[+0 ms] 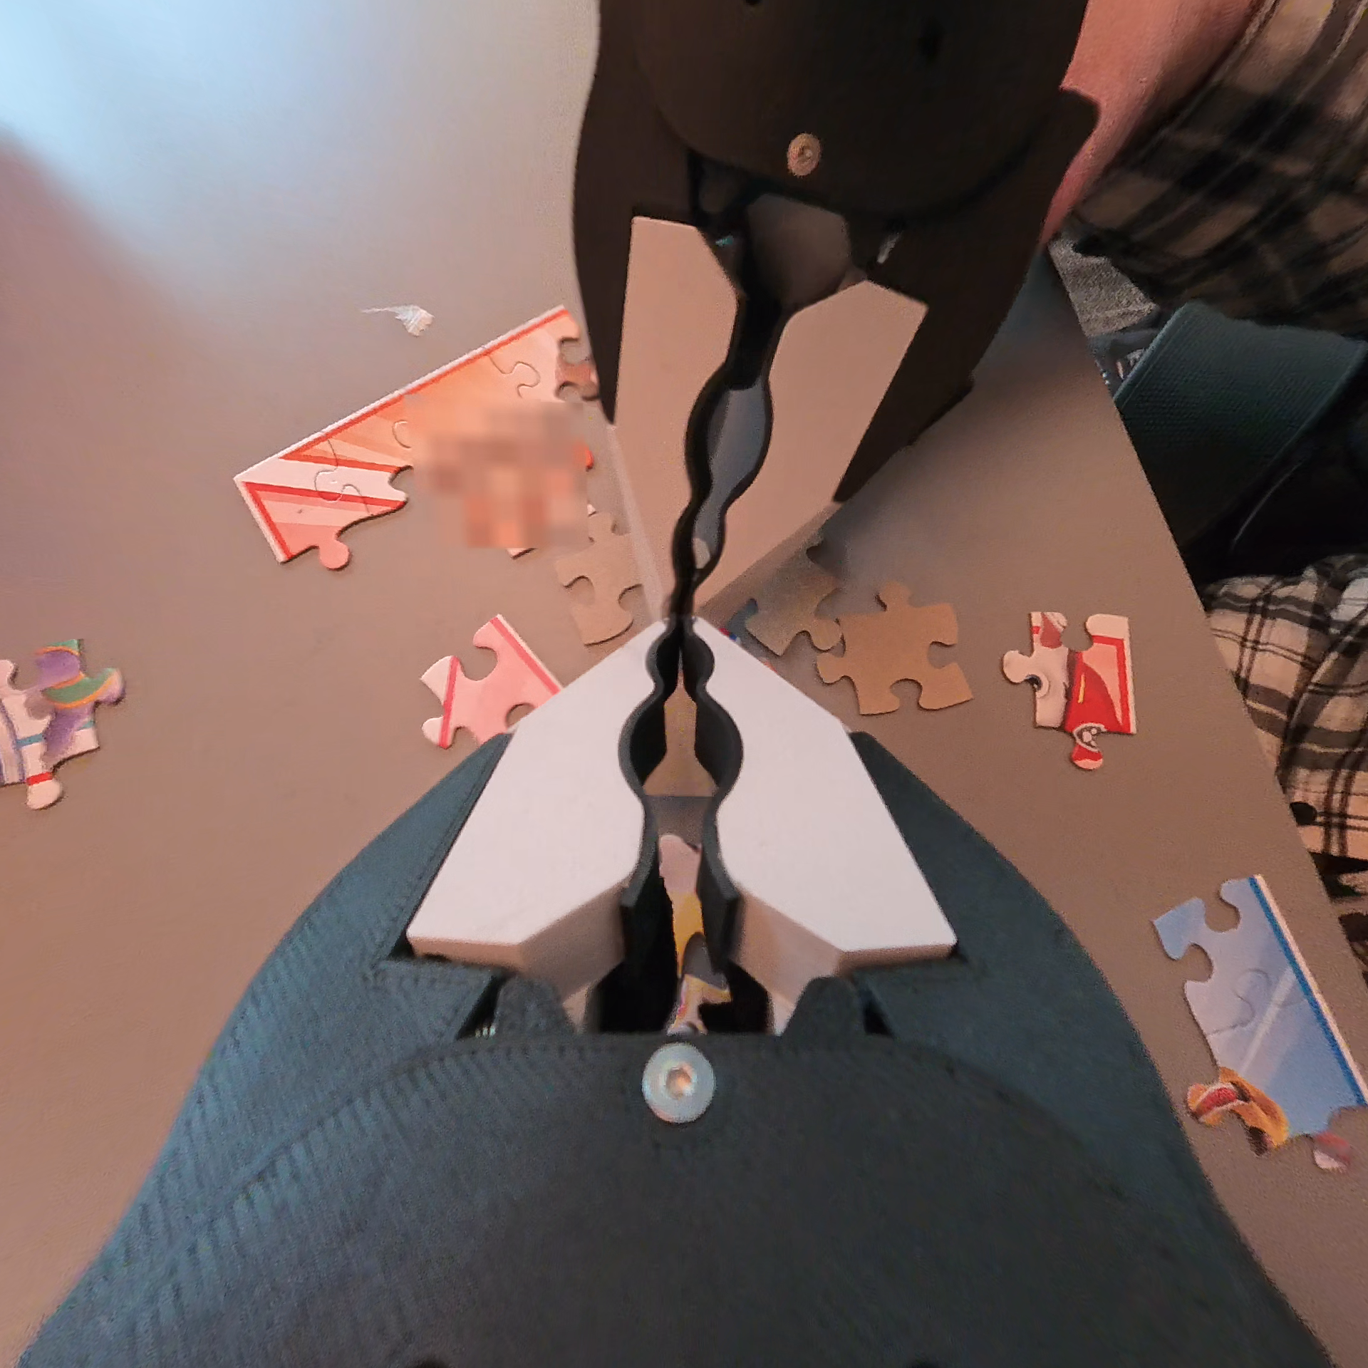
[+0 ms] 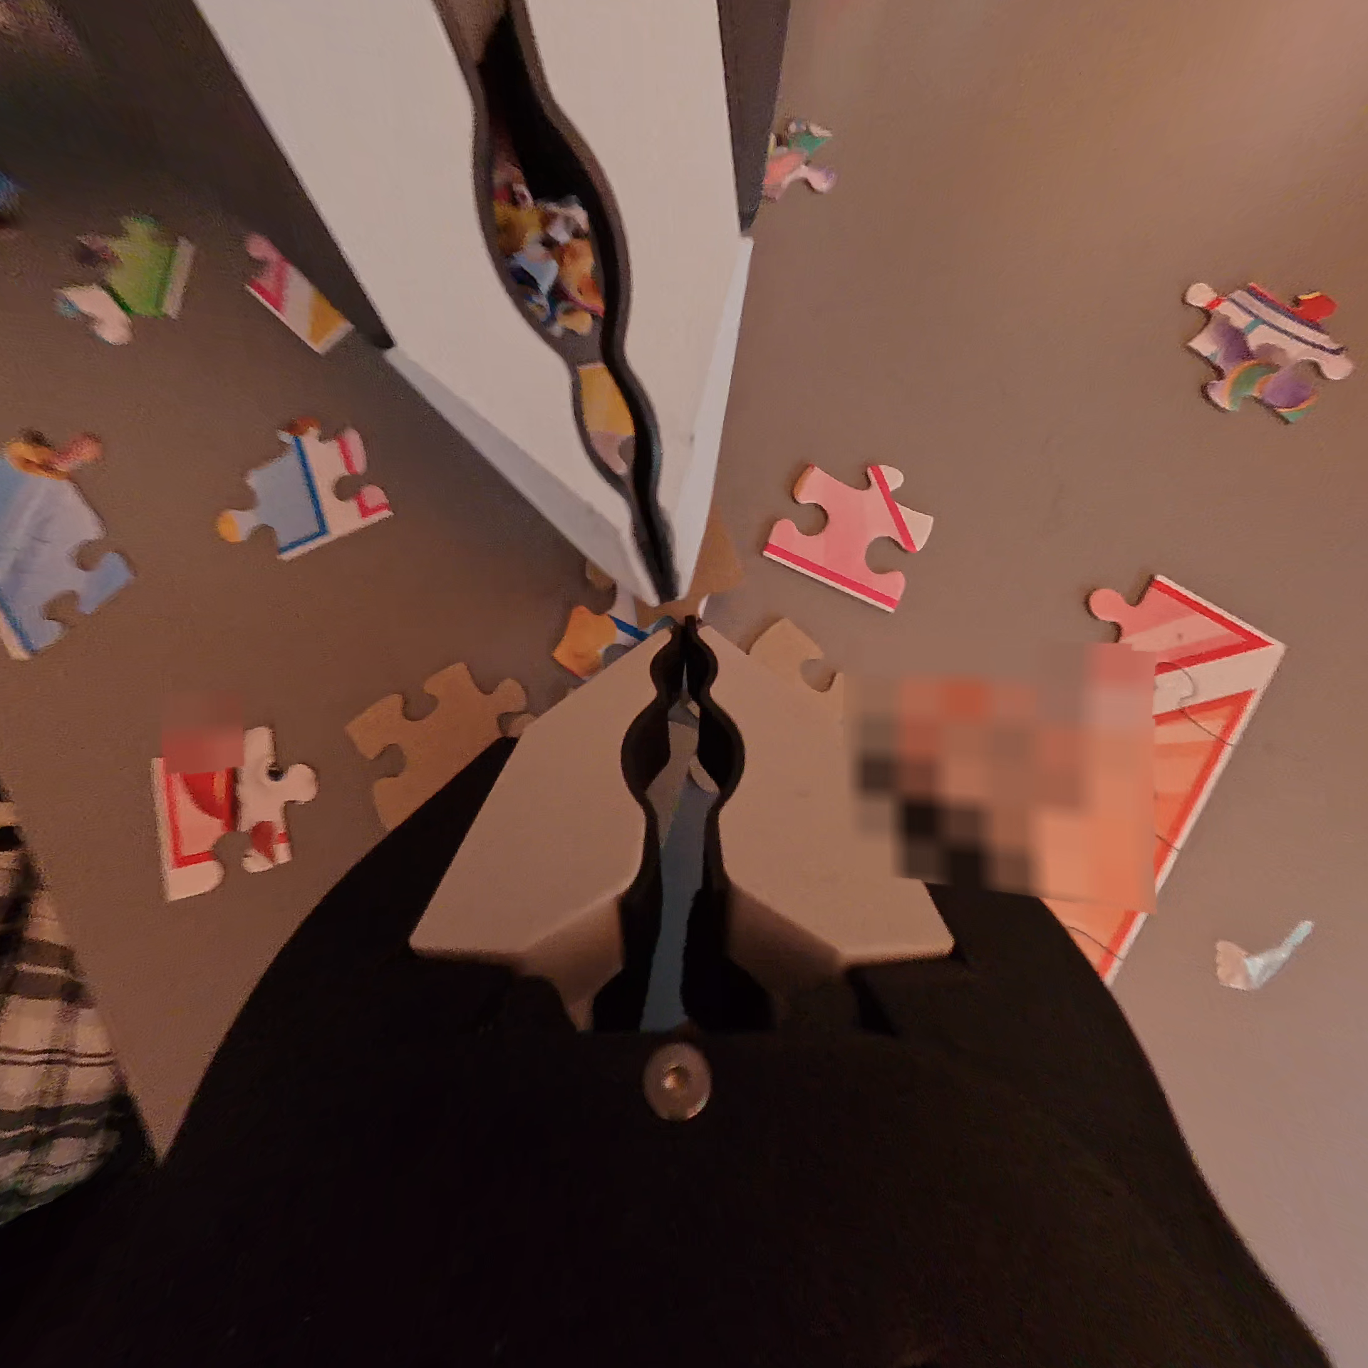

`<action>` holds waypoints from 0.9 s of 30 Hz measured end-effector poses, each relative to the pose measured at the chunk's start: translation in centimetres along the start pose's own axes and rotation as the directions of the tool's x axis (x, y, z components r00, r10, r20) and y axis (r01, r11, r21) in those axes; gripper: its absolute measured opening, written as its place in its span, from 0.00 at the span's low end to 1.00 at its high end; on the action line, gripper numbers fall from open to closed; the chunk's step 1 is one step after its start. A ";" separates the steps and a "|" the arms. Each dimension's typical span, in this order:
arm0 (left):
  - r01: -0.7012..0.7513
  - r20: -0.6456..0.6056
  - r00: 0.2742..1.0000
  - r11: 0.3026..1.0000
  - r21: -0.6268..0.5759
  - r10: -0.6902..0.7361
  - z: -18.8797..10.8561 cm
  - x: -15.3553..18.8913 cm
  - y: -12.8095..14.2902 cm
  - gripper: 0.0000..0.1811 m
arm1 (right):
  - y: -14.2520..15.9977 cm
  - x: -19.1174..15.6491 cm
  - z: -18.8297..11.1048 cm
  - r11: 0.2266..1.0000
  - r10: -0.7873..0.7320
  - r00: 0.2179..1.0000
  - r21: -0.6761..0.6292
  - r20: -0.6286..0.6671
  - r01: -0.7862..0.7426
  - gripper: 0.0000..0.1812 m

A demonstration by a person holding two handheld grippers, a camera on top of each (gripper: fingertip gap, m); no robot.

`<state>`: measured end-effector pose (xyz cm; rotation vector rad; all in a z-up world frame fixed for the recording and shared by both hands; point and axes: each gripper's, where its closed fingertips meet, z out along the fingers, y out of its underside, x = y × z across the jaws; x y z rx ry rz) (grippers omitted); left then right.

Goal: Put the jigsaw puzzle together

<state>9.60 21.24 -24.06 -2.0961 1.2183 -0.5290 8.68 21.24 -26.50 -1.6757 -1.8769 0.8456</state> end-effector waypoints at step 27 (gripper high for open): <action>-0.084 0.061 0.993 0.979 -0.187 0.097 0.1 0.9 5.2 0.00 | 0.4 -0.7 0.2 0.999 0.023 0.997 -0.041 0.070 -0.020 0.03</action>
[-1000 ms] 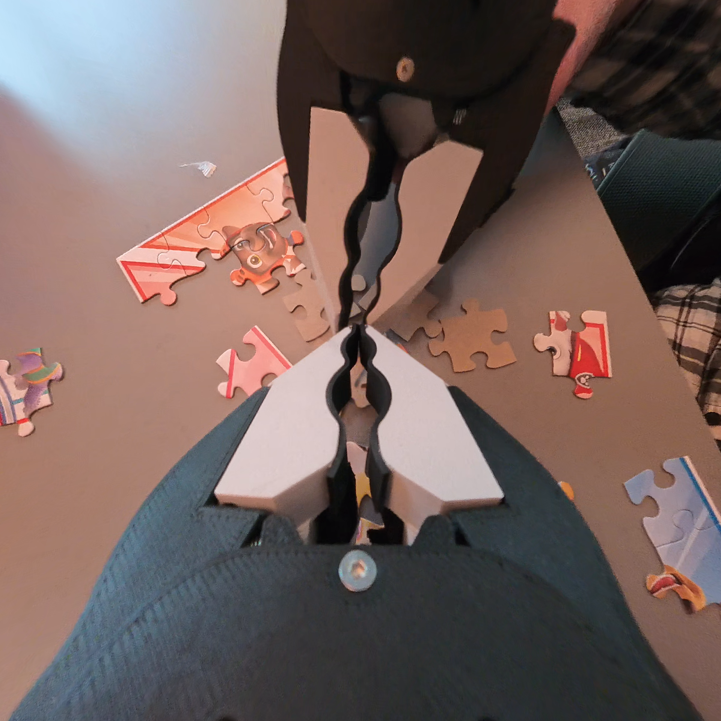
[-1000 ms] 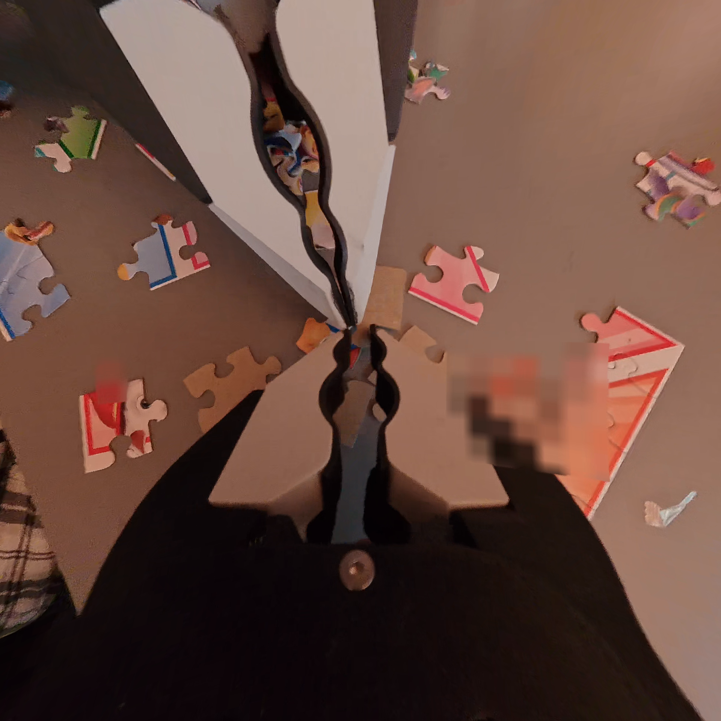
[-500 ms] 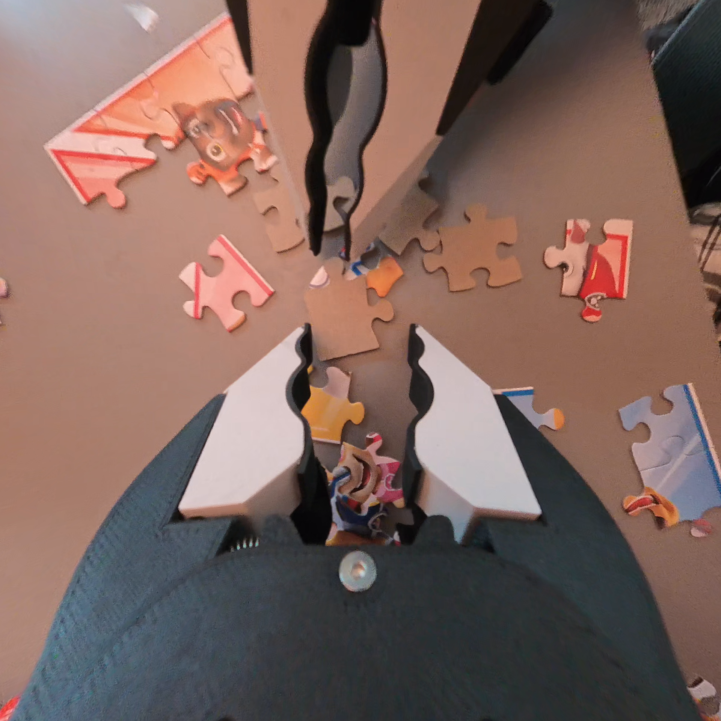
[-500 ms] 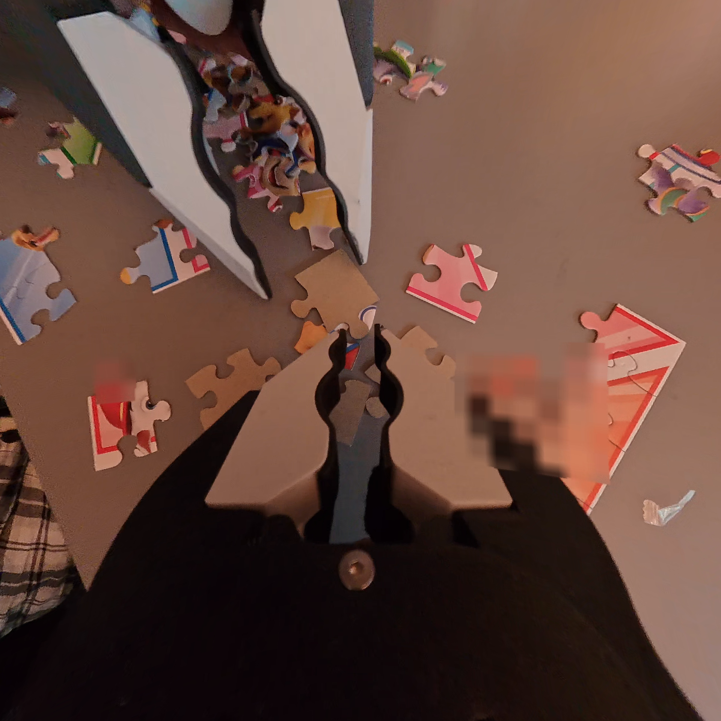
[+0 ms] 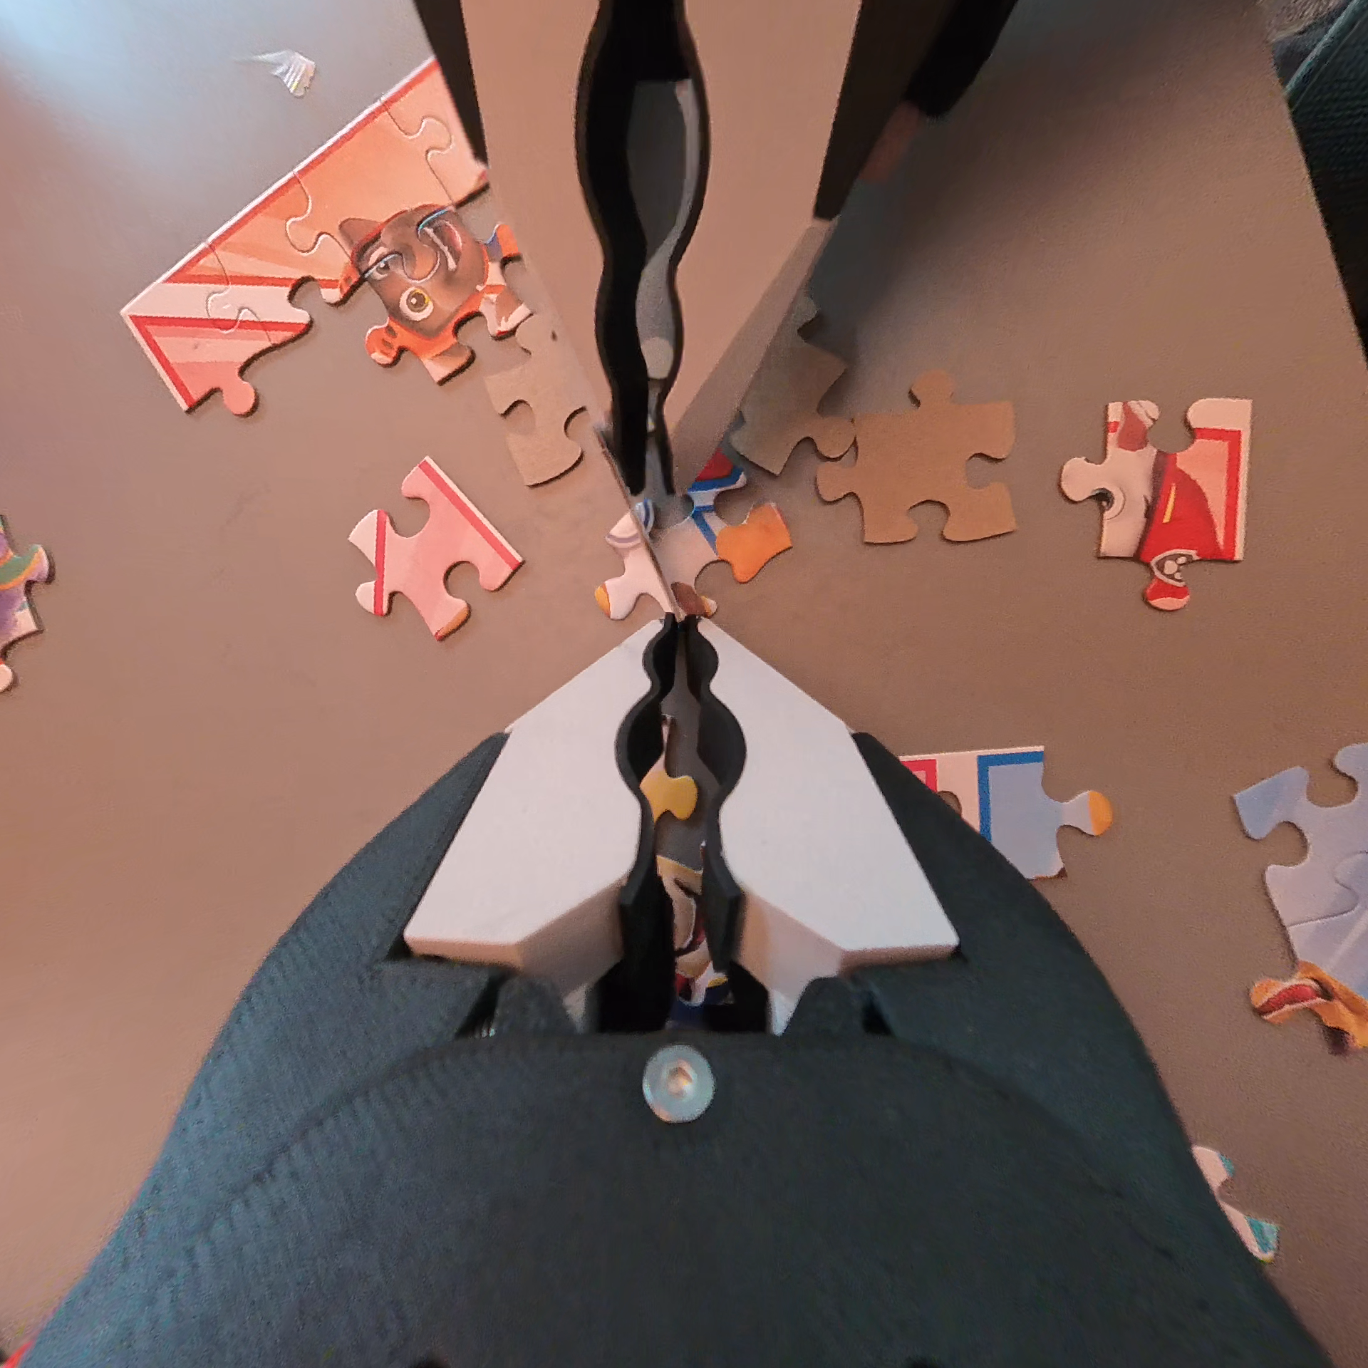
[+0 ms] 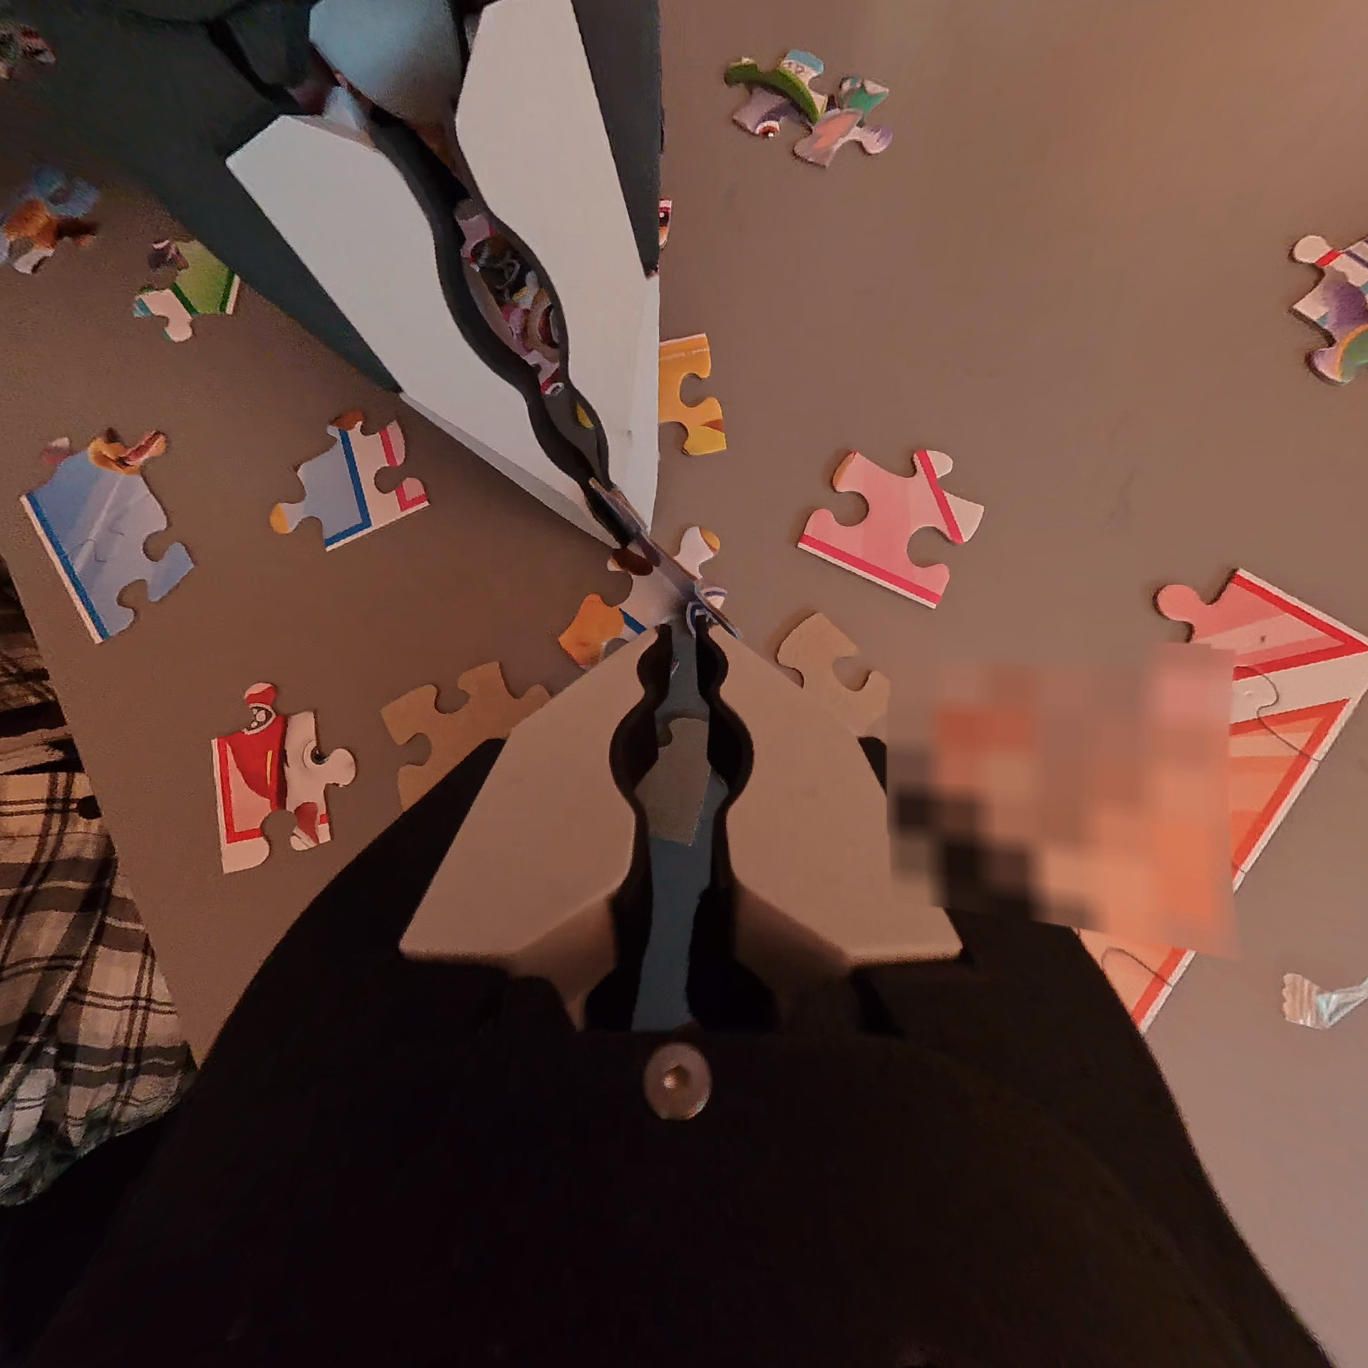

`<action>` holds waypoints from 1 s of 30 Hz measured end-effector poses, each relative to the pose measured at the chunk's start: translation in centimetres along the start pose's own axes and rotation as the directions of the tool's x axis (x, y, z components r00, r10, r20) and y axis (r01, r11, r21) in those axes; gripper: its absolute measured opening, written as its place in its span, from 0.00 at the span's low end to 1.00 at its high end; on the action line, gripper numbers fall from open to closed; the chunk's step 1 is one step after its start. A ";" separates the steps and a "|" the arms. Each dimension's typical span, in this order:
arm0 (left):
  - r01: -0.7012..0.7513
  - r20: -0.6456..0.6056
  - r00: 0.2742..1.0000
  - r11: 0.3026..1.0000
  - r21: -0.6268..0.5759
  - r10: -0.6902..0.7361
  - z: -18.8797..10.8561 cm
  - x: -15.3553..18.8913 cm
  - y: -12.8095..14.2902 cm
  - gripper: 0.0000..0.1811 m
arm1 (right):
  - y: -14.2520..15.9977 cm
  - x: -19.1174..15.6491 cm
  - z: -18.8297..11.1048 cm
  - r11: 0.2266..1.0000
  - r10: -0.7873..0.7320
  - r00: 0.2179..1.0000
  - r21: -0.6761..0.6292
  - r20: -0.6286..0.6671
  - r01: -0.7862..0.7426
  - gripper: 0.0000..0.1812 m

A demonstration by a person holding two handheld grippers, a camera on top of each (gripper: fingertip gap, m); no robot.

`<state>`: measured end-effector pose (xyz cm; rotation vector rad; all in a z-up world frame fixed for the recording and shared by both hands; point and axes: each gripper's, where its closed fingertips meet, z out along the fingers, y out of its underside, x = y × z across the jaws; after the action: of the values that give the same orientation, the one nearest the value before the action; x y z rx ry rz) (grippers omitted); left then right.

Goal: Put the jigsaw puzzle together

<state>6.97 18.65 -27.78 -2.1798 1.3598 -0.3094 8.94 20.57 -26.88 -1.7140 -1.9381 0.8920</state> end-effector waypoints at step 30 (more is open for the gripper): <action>0.245 0.048 0.956 0.878 0.412 -0.290 -13.6 8.7 0.5 0.10 | -9.5 -13.3 -3.2 0.943 -0.017 0.868 0.297 0.497 -0.151 0.00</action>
<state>4.34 6.39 -17.60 -1.9945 0.8400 -0.5183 6.49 7.74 -16.54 -1.4560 -1.8793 1.7154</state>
